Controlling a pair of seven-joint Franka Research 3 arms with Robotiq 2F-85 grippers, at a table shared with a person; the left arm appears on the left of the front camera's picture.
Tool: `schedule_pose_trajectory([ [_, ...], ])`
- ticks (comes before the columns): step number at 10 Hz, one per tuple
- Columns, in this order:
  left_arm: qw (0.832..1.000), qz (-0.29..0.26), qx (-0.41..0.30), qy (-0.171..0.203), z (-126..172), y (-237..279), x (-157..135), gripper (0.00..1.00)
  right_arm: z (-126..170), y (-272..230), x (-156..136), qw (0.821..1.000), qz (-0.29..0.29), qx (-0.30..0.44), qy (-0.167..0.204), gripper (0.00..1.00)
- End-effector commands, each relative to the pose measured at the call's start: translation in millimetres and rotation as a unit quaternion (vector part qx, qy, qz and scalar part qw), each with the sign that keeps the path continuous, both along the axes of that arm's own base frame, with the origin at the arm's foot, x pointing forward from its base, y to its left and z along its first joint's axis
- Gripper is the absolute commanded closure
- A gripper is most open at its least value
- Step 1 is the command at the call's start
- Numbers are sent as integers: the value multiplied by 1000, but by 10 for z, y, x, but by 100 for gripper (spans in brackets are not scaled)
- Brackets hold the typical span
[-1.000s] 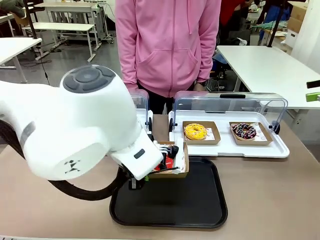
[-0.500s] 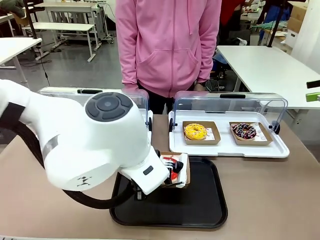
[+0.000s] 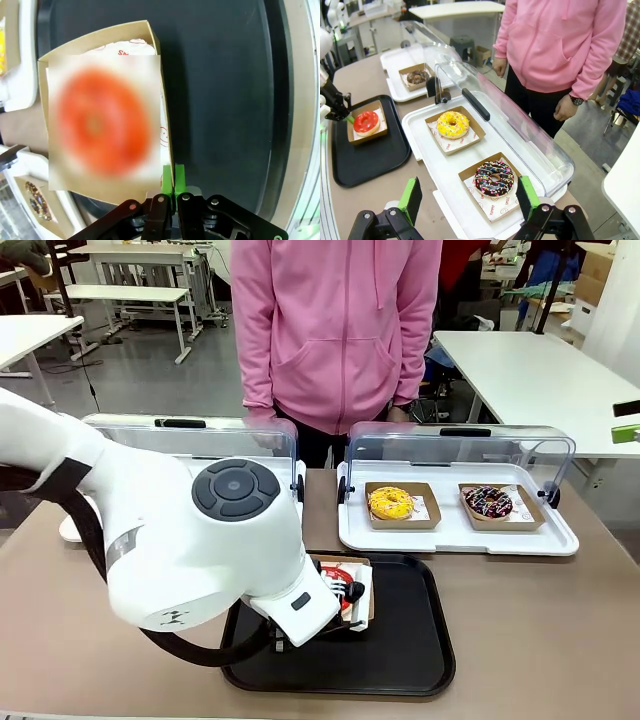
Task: Move the first donut from the left to the tray.
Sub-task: Pick up the Paper togo box containing the Donut indicated by the person and place it on the Handle tray.
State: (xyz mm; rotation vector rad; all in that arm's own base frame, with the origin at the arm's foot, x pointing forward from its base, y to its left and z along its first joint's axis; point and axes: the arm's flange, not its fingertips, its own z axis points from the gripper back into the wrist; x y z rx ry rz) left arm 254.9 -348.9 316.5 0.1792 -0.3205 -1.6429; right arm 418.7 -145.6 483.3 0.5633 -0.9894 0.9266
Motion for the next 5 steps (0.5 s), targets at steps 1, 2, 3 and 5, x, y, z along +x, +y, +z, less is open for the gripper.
schedule_pose_trajectory([
  [1, 1000, 8, -3, -9, -246, 329, -285, 99, 1, 16, 16, 1000, 0, 10, -14, 0],
  [2, 1000, 7, 0, -3, -271, 318, -283, 99, 1, 16, 16, 1000, 0, 10, -14, 0],
  [3, 1000, 5, 0, 2, -279, 308, -274, 99, 1, 16, 16, 1000, 0, 10, -14, 0],
  [5, 1000, 14, -4, 2, -211, 329, -276, 42, 1, 16, 16, 1000, 0, 10, -14, 0],
])
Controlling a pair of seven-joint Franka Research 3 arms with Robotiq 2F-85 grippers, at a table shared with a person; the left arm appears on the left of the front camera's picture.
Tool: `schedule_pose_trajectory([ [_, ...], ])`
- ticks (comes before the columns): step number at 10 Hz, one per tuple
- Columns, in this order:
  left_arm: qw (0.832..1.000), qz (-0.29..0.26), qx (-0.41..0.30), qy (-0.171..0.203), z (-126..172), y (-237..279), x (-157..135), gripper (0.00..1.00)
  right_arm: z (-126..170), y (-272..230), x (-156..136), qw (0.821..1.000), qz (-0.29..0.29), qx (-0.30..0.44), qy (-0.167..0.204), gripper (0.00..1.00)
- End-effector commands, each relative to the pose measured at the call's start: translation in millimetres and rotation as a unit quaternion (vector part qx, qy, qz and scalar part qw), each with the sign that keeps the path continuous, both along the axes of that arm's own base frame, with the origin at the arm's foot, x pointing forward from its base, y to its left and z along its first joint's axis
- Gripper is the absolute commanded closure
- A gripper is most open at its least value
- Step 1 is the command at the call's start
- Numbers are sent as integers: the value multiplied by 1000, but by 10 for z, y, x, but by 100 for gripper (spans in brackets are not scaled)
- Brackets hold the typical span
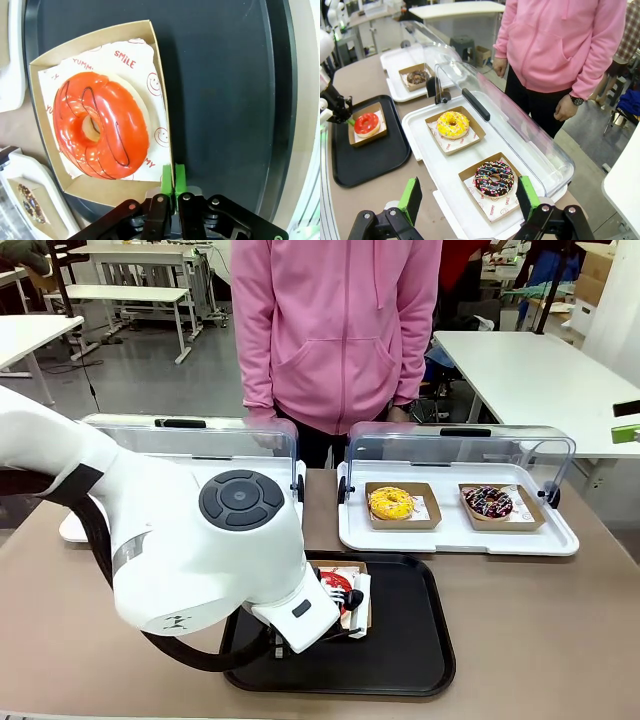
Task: Move the first donut from the left to the tray.
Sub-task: Pick up the Paper togo box containing the Donut indicated by the person and place it on the Handle tray.
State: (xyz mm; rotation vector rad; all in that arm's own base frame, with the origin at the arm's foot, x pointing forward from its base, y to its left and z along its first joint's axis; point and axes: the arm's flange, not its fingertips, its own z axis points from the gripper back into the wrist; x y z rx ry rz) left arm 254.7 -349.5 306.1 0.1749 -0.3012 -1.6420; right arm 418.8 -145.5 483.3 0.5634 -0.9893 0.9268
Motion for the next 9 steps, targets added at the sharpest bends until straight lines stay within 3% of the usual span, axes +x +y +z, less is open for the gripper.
schedule_pose_trajectory([
  [1, 1000, 13, -12, -3, -42, 353, -272, 42, 1, 15, 16, 1000, 0, 10, -14, 0],
  [2, 1000, 20, -13, 0, 47, 383, -272, 0, 1, 15, 16, 1000, 0, 10, -14, 0],
  [3, 999, 29, -15, 4, 160, 415, -262, 39, 1, 15, 16, 1000, 0, 10, -14, 0],
  [4, 999, 42, -21, 7, 327, 453, -243, 0, 1, 15, 16, 1000, 0, 10, -14, 0],
  [9, 998, 39, -30, 26, 876, 431, -259, 0, 1, 15, 16, 1000, 0, 10, -14, 0],
])
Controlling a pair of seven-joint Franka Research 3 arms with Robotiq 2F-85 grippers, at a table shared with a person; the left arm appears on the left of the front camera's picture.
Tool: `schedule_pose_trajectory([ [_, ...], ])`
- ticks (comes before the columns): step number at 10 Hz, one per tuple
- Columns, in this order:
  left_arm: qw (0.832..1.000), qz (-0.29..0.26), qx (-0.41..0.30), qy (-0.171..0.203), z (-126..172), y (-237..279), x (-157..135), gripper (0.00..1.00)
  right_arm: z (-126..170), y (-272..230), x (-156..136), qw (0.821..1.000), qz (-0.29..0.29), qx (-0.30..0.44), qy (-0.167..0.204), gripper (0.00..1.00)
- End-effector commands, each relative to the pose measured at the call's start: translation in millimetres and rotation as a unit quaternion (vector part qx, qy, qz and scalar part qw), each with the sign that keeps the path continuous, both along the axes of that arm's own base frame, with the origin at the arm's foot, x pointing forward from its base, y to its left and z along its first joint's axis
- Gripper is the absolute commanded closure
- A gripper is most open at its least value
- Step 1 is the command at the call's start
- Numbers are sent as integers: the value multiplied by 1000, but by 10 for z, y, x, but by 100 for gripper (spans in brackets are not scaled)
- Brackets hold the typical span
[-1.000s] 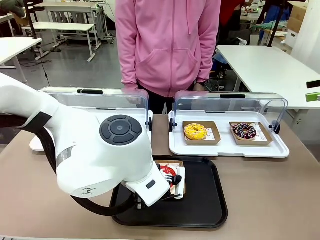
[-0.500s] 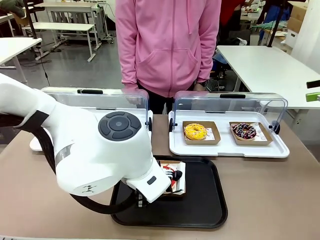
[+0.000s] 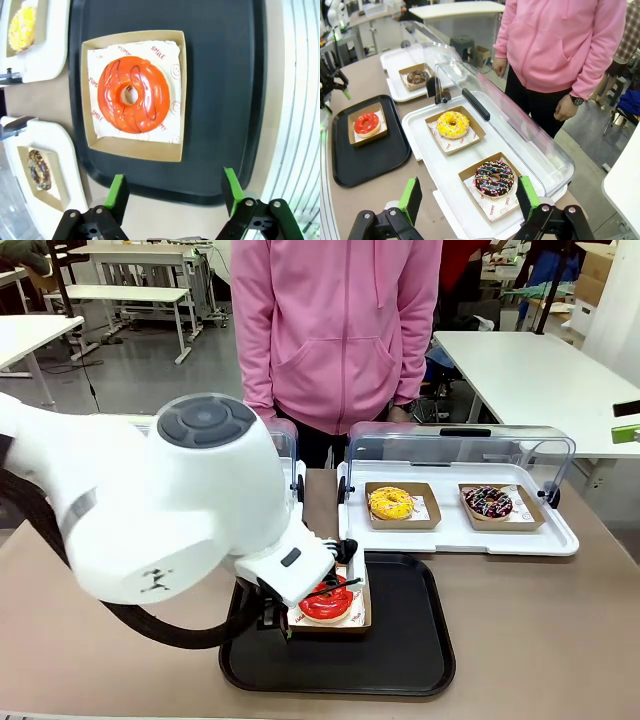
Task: Move the first donut from the left to the tray.
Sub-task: Pick up the Paper togo box containing the Donut indicated by the person and place it on the Handle tray.
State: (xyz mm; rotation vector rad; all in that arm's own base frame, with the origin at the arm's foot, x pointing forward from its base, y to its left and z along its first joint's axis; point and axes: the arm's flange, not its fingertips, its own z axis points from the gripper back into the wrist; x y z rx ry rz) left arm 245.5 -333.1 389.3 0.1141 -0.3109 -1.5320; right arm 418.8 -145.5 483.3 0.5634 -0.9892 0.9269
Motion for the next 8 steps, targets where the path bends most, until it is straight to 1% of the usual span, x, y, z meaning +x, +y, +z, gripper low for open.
schedule_pose_trajectory([
  [1, 1000, -18, 3, 22, 100, 264, -184, 0, 1, 15, 16, 1000, 0, 10, -14, 0],
  [2, 1000, 0, 0, 0, 0, 0, 0, 0, 1, 15, 16, 1000, 0, 10, -14, 0],
  [8, 1000, 0, 0, 0, 0, 0, 0, 0, 1, 15, 16, 1000, 0, 10, -14, 0],
])
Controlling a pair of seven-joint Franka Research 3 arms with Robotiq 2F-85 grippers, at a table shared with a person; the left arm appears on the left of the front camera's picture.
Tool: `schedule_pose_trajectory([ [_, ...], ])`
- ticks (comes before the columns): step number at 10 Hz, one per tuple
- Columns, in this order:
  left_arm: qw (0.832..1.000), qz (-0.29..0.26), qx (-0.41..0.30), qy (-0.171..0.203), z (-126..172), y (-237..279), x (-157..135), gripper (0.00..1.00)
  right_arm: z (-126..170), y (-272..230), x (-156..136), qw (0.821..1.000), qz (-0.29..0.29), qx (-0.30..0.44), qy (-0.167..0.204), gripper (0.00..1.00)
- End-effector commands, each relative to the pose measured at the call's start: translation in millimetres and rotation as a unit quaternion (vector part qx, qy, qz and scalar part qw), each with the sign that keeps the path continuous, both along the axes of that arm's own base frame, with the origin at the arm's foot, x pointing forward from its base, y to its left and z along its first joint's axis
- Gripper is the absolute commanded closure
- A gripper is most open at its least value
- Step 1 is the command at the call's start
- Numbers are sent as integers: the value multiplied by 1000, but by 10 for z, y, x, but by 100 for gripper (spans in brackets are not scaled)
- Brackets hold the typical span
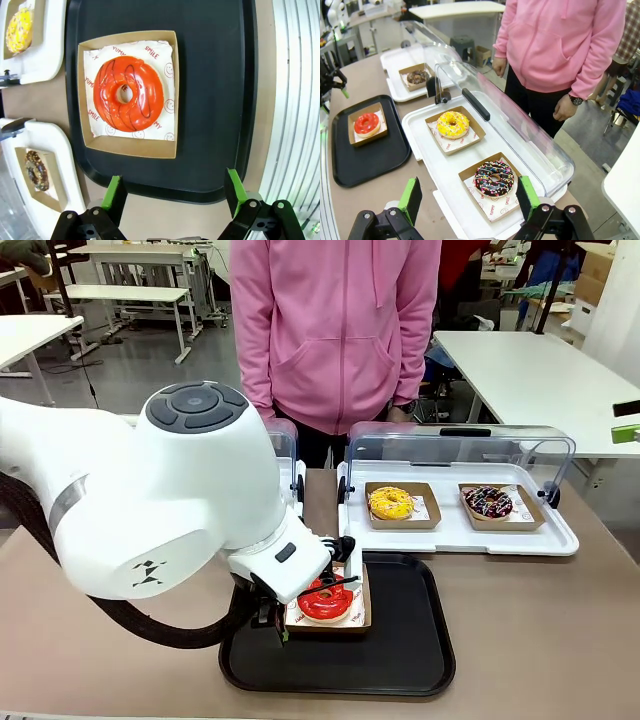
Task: Move the first donut from the left to the tray.
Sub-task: Pick up the Paper togo box containing the Donut indicated by the person and place it on the Handle tray.
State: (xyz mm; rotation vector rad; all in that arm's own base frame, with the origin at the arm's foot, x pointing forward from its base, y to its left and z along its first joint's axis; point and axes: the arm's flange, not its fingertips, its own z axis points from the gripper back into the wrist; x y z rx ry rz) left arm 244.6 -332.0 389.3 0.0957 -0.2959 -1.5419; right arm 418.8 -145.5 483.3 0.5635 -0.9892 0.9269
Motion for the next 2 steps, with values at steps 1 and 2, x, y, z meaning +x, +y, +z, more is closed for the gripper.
schedule_pose_trajectory([
  [1, 1000, 5, 1, -11, 1, -11, 9, 0, 1, 15, 16, 1000, -1, 10, -14, 0],
  [2, 1000, 5, 1, -11, 1, -11, 9, 0, 1, 15, 16, 1000, -1, 10, -14, 0],
])
